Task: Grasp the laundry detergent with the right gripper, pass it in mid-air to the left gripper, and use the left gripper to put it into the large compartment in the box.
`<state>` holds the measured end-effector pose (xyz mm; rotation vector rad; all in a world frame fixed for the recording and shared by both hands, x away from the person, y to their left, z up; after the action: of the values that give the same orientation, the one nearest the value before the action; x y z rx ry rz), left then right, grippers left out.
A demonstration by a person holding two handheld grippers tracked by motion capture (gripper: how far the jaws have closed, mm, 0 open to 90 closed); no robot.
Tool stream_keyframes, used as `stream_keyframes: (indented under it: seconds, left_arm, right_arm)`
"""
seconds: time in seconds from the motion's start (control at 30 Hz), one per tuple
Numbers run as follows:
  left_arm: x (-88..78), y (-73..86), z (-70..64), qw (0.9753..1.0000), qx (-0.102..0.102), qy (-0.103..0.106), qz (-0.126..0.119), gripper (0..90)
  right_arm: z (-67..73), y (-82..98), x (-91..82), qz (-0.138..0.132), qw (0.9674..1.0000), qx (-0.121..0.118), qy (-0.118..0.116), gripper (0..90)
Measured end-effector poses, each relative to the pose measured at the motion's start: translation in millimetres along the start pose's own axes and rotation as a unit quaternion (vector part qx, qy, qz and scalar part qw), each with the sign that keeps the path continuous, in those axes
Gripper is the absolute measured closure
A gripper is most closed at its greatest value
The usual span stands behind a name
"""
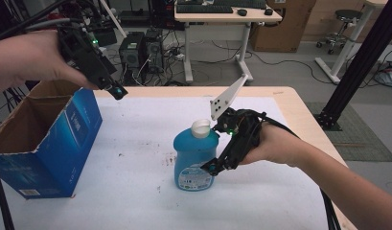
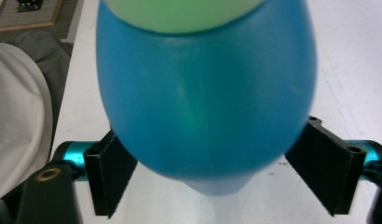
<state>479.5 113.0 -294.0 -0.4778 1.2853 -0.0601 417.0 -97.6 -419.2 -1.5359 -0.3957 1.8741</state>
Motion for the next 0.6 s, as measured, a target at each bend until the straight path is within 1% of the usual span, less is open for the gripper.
stream_keyframes:
  seconds: [0.07,0.2,0.23,0.27,0.33,0.53,0.57,0.6]
  left_arm:
    - [-0.4,0.4,-0.1,1.0,0.001,0.0,0.001,18.2]
    - [-0.5,0.6,-0.1,1.0,0.0,0.0,0.0,18.2]
    - [-0.6,0.7,0.0,1.0,0.0,0.0,0.0,18.2]
    - [-0.7,0.8,0.0,1.0,0.0,0.0,0.0,18.2]
    - [-0.4,0.9,-0.6,1.0,-0.001,0.002,0.0,18.2]
    - [-0.5,1.1,-1.0,1.0,-0.001,0.003,0.001,18.2]
    - [-0.5,1.1,-1.1,1.0,0.0,0.004,0.0,18.3]
    - [-0.5,1.3,-1.0,1.0,0.0,0.004,0.001,18.3]
  right_arm:
    - [-1.0,-0.9,1.5,-0.001,1.0,0.001,0.001,18.7]
    - [-1.0,-1.8,5.5,-0.003,1.0,-0.007,0.006,18.7]
    - [-0.6,-1.3,6.2,-0.002,1.0,-0.004,0.007,18.8]
    - [-0.9,-1.5,7.2,-0.003,0.9999,-0.007,0.008,18.8]
    - [-0.1,-1.9,7.4,-0.007,0.9999,-0.013,0.004,26.4]
    - [-0.3,-1.4,8.0,-0.007,0.9998,-0.018,0.005,27.7]
    - [-0.5,-1.8,8.0,-0.01,0.9997,-0.02,0.006,28.2]
    - [-0.4,-1.6,7.9,-0.01,0.9998,-0.019,0.004,30.5]
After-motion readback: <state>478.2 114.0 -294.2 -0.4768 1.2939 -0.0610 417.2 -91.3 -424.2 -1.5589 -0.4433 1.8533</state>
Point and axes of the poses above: each handheld gripper's, and its own axes: x roughly forward along the jaws, y roughly out of its underside, z roughly to its left, the point moved 9 cm from there along x, roughly forward along the jaws, and after that the axes turned 12 degrees about x, right-handed, at the moved point
